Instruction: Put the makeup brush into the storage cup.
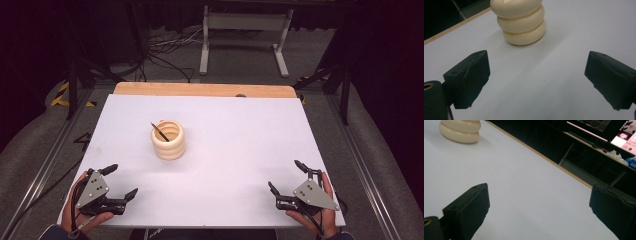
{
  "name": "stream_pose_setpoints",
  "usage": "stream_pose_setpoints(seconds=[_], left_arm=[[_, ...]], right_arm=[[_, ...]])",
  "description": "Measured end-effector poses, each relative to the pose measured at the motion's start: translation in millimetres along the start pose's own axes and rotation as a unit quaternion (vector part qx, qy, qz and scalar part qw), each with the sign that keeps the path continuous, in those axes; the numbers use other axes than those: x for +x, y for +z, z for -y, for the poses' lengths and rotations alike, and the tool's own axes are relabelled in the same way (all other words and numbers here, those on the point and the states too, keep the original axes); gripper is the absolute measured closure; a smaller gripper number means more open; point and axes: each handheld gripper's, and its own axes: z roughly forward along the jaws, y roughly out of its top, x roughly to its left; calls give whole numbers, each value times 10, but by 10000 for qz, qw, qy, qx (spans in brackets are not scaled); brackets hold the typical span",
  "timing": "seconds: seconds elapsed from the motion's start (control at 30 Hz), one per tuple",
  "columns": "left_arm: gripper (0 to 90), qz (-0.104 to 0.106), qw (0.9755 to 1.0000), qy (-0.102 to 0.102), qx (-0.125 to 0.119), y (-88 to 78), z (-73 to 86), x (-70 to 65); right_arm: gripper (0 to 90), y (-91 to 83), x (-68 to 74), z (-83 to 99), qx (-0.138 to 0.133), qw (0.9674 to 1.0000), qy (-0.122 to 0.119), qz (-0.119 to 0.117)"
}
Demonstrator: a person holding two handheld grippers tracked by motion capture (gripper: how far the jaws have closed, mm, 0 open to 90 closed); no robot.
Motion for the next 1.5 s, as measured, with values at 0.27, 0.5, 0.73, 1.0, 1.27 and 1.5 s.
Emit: stream_pose_setpoints(seconds=[0.27, 0.5, 0.73, 1.0, 1.27, 1.5], left_arm=[[68, 96, 9999, 68, -11, 60, -41, -4], [68, 120, 9999, 68, 20, 70, -35, -18], [68, 123, 9999, 96, 5, 54, -25, -15], [67, 146, 9998, 123, -24, 62, -37, -10], [68, 142, 9998, 111, 18, 88, -40, -17], [68, 130, 9999, 77, -5, 81, -41, -7]], right_arm=[[39, -198, 5, 216, 245, 9991, 305, 131], [40, -216, -7, 221, 219, 9990, 353, 163], [42, -213, 5, 192, 201, 9992, 260, 211], [45, -235, 2, 184, 218, 9989, 277, 301], [49, -250, -54, 178, 168, 9975, 636, 267], [53, -243, -39, 167, 210, 9979, 535, 290]])
